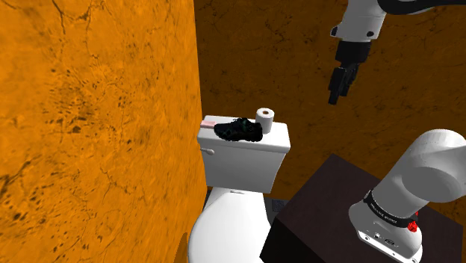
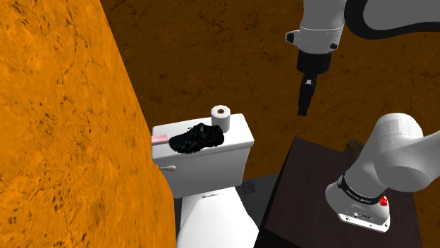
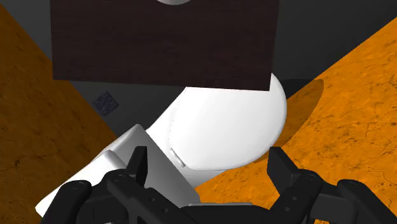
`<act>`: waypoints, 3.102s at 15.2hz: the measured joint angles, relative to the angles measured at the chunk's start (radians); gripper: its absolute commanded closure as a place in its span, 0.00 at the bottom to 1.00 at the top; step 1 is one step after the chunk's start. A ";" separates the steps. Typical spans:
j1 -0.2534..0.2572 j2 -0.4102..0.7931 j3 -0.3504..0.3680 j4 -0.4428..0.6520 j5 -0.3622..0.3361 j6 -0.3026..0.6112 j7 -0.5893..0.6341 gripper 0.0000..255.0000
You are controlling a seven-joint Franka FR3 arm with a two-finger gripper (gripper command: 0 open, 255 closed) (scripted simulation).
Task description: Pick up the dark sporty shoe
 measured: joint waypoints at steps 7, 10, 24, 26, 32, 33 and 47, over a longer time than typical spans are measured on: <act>-0.028 0.154 0.100 0.024 0.047 0.120 0.191 0.00; -0.046 0.265 0.157 0.062 0.062 0.187 0.311 0.00; -0.108 0.864 0.278 0.417 -0.053 0.371 0.863 0.00; -0.101 0.950 0.273 0.482 -0.078 0.378 0.937 0.00; -0.081 1.186 0.228 0.695 -0.136 0.369 1.119 0.00; -0.078 1.226 0.218 0.737 -0.143 0.363 1.144 0.00; -0.050 1.581 0.134 1.086 -0.169 0.338 1.318 0.00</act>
